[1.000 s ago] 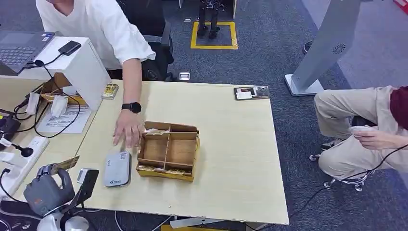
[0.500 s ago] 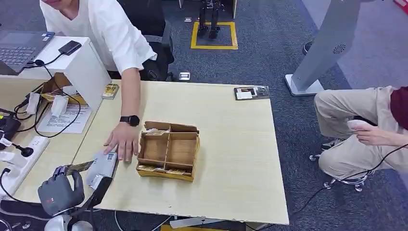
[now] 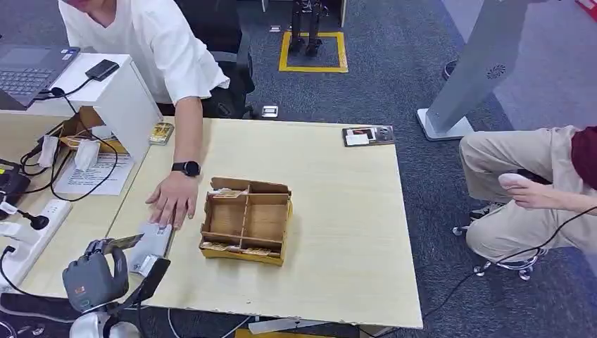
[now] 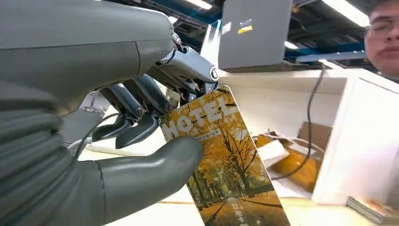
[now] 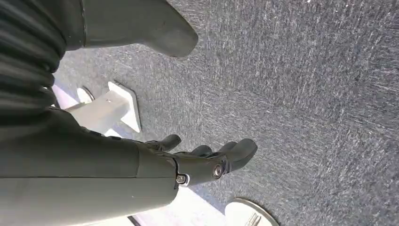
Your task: Pass the card to the sensor for recognition and then transmit it.
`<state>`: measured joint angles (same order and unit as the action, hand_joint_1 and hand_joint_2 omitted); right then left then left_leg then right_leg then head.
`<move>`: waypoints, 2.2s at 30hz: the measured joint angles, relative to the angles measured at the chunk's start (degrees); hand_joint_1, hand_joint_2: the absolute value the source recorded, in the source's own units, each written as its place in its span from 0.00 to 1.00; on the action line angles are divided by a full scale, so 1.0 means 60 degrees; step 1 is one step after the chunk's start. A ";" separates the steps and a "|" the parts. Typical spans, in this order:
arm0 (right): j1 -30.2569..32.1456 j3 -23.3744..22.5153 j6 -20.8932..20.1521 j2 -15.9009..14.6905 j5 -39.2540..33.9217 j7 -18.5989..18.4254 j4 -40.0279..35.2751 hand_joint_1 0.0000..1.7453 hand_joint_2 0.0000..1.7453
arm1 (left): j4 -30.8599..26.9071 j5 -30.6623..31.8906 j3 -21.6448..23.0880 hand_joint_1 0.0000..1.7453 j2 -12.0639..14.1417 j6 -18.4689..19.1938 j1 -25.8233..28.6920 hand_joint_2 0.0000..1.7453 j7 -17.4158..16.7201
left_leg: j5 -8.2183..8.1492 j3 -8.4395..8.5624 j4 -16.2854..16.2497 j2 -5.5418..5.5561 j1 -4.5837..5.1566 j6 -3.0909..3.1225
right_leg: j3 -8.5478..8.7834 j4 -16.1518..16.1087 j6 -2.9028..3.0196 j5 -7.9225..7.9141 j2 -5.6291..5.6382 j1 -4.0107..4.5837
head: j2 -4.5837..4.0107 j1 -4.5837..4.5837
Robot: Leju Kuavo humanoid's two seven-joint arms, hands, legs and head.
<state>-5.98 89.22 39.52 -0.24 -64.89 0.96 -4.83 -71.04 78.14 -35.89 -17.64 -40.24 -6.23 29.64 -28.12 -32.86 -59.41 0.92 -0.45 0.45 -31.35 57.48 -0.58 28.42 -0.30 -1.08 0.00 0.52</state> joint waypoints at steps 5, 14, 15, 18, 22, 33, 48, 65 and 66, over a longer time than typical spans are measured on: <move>-0.0001 0.0000 -0.0007 -0.0004 -0.0029 0.0000 0.0000 0.00 1.00 | 0.0124 0.0414 0.0571 1.00 0.0069 0.0000 0.0184 1.00 -0.0672 | 0.0000 0.0000 0.0000 -0.0001 0.0001 0.0000 | -0.0001 0.0000 0.0000 0.0000 0.0001 0.0000 | 0.0003 0.0000; -0.0001 0.0004 -0.0018 -0.0007 0.0018 0.0000 -0.0004 0.00 1.00 | 0.0671 0.1021 0.1925 1.00 0.0273 -0.0022 0.0544 1.00 -0.2336 | -0.0001 0.0003 0.0000 0.0001 0.0002 0.0000 | 0.0001 0.0000 0.0000 0.0000 -0.0001 -0.0001 | 0.0003 0.0004; -0.0002 0.0004 -0.0018 -0.0007 0.0018 -0.0011 -0.0004 0.00 1.00 | 0.0744 0.1046 0.2034 1.00 0.0321 -0.0022 0.0564 1.00 -0.2493 | -0.0001 0.0003 0.0000 0.0001 0.0002 0.0000 | 0.0002 0.0000 0.0000 0.0000 -0.0002 -0.0001 | 0.0000 0.0000; -0.0001 0.0004 -0.0022 -0.0007 0.0022 -0.0040 -0.0004 0.00 1.00 | 0.1042 0.1166 0.2333 1.00 0.0452 -0.0022 0.0578 1.00 -0.3152 | 0.0000 0.0006 0.0001 0.0001 0.0001 0.0000 | 0.0005 0.0000 0.0000 0.0000 -0.0003 0.0000 | 0.0000 0.0000; 0.0002 0.0000 -0.0018 -0.0007 0.0022 -0.0040 -0.0004 0.00 1.00 | 0.1341 0.1203 0.2565 1.00 0.0619 -0.0025 0.0600 1.00 -0.3458 | 0.0001 0.0008 0.0001 0.0001 0.0000 0.0000 | 0.0006 0.0000 0.0000 0.0000 -0.0003 0.0000 | 0.0000 0.0000; 0.0001 0.0004 -0.0018 -0.0011 0.0022 -0.0025 -0.0011 0.00 1.00 | 0.1782 0.1115 0.2999 1.00 0.0969 -0.0026 0.0534 1.00 -0.4000 | 0.0001 0.0023 0.0003 0.0002 0.0003 0.0000 | 0.0022 0.0000 0.0000 0.0000 -0.0005 -0.0001 | 0.0000 0.0000; 0.0002 0.0004 -0.0018 -0.0055 0.0018 -0.0007 -0.0015 0.00 1.00 | 0.1858 0.0911 0.3188 1.00 0.1137 -0.0025 0.0523 1.00 -0.3964 | 0.0007 0.0039 0.0005 0.0002 0.0002 -0.0009 | 0.0040 0.0001 0.0001 0.0000 -0.0006 -0.0001 | 0.0003 0.0000; 0.0011 0.0004 -0.0011 -0.0055 -0.0058 -0.0007 -0.0015 0.00 1.00 | 0.1093 -0.2659 0.1848 1.00 0.0208 -0.0026 0.0387 1.00 -0.0190 | 0.0007 0.0017 0.0002 0.0000 0.0001 -0.0009 | 0.0010 0.0000 0.0000 -0.0001 -0.0001 -0.0001 | 0.0003 0.0004; 0.0010 0.0004 -0.0011 -0.0055 -0.0055 -0.0007 -0.0015 0.00 1.00 | 0.1064 -0.2753 0.1833 1.00 0.0208 -0.0025 0.0388 1.00 -0.0143 | 0.0007 0.0016 0.0002 0.0000 0.0000 -0.0009 | 0.0009 0.0000 0.0000 -0.0001 0.0000 0.0000 | 0.0000 0.0000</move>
<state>-5.92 89.24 39.45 -0.57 -65.22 0.92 -4.92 -64.65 61.62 -24.89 -16.39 -40.39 -3.90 28.78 -28.08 -32.76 -59.40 0.92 -0.45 0.40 -31.30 57.48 -0.58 28.41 -0.30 -1.08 0.00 0.52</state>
